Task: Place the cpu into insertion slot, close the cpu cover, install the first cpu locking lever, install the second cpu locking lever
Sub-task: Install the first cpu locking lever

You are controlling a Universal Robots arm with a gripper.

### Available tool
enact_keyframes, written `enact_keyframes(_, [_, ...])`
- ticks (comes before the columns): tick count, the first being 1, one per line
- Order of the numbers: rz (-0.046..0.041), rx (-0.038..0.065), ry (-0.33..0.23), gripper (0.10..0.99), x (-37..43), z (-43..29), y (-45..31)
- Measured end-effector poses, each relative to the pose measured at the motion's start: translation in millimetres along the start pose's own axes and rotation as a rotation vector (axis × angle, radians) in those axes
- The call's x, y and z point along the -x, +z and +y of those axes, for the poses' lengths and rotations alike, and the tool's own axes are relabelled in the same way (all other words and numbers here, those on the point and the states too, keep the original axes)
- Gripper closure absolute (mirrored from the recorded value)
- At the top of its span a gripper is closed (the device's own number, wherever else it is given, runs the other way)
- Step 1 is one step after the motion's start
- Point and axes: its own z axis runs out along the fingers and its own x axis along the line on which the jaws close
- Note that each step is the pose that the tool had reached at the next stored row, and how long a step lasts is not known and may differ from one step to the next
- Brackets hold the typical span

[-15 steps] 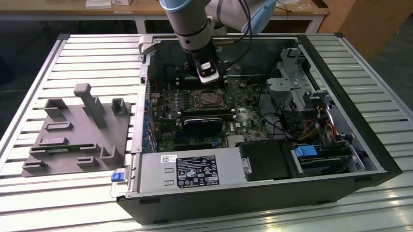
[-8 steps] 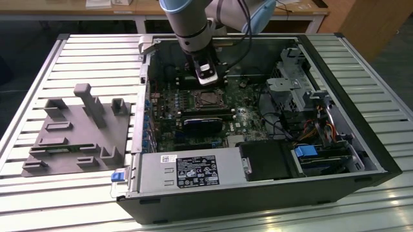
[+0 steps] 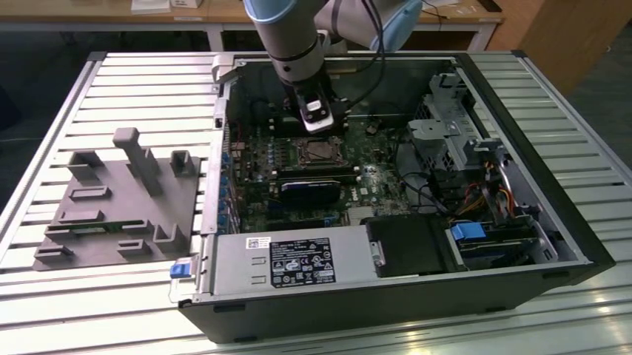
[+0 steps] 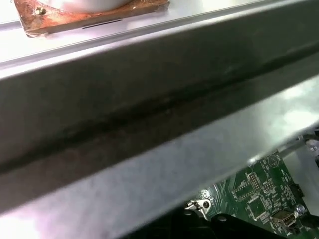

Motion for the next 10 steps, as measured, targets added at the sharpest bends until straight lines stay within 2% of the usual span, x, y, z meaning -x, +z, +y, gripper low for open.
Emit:
enact_keyframes(6, [0.0000,0.000,0.000,0.984,0.0,-0.2,0.7])
enact_keyframes(10, [-0.0001,0.000,0.000,0.984,0.7,0.7,-2.3])
